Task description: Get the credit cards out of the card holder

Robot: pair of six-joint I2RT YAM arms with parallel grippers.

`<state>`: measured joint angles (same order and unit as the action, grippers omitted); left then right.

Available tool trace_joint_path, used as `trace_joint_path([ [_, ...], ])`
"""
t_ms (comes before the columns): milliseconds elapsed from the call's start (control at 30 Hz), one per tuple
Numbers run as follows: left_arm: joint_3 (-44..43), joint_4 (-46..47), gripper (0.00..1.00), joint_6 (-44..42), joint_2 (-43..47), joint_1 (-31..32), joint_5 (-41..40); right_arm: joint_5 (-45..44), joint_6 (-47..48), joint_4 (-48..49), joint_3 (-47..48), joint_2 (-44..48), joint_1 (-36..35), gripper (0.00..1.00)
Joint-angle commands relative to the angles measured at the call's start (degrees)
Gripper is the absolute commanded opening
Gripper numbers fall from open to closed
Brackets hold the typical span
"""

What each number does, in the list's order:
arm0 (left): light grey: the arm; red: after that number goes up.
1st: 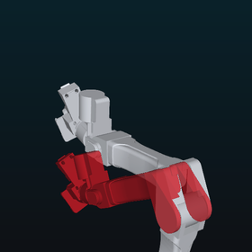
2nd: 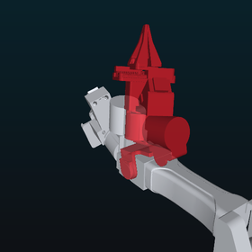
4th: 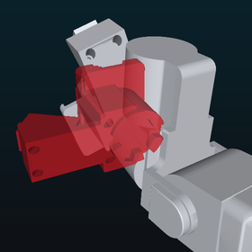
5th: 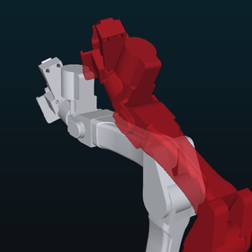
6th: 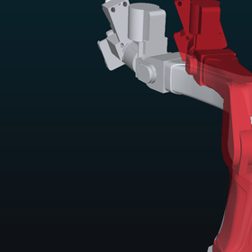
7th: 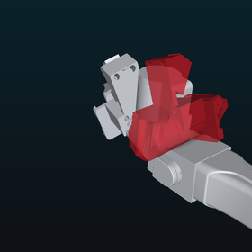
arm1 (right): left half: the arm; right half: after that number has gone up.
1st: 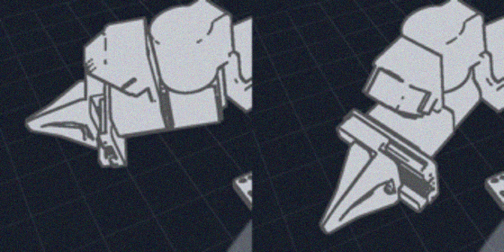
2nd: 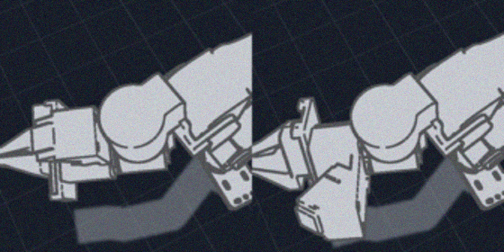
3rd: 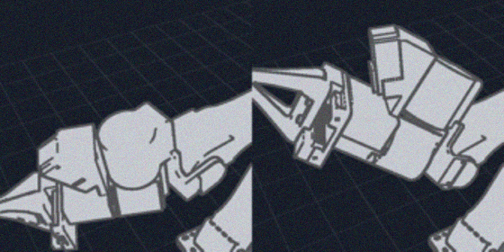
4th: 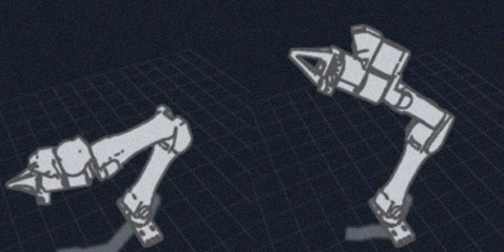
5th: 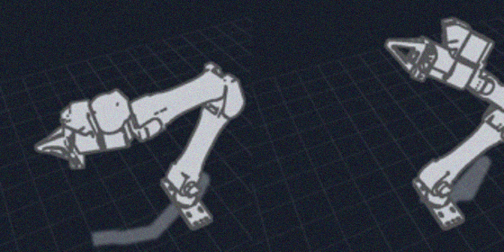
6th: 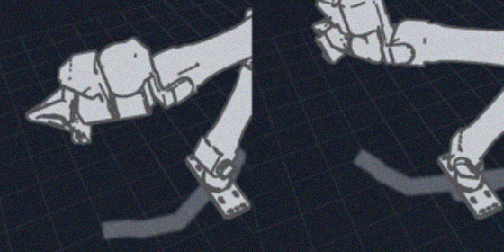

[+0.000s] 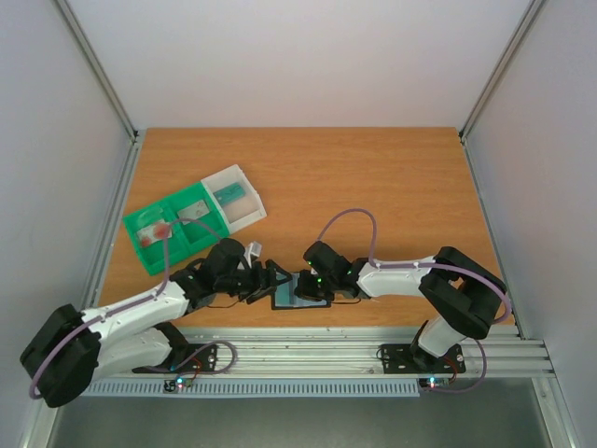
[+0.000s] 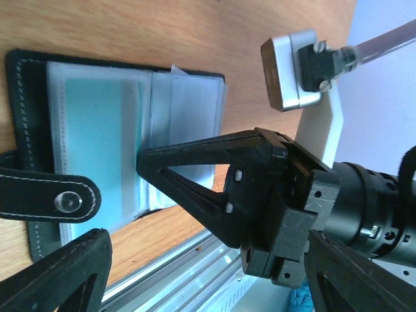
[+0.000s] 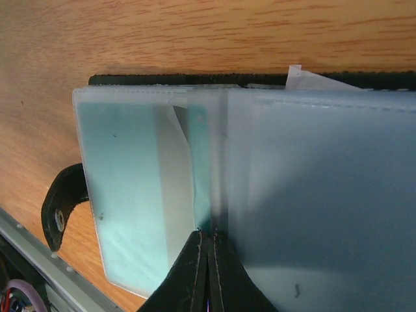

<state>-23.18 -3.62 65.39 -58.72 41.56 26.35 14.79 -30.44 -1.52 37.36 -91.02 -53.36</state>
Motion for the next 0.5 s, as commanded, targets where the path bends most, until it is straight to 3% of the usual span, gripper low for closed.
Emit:
trace_joint_path([
  [0,-2.1,7.0,0.82,1.2,-4.0,2.5,-2.4,-1.9,-0.3,-1.0,-1.1,0.4,-0.6,0.01],
  [233,0.4,5.2,0.83,3.6,-1.3,3.0,-7.0,-3.0,-0.3,-1.8,-2.0,2.6,-0.6,0.01],
  [467,1.6,8.1,0.86,5.0,-2.6,3.0,-6.4,-3.1,-0.3,-1.2,-2.1,3.1,-0.6,0.01],
])
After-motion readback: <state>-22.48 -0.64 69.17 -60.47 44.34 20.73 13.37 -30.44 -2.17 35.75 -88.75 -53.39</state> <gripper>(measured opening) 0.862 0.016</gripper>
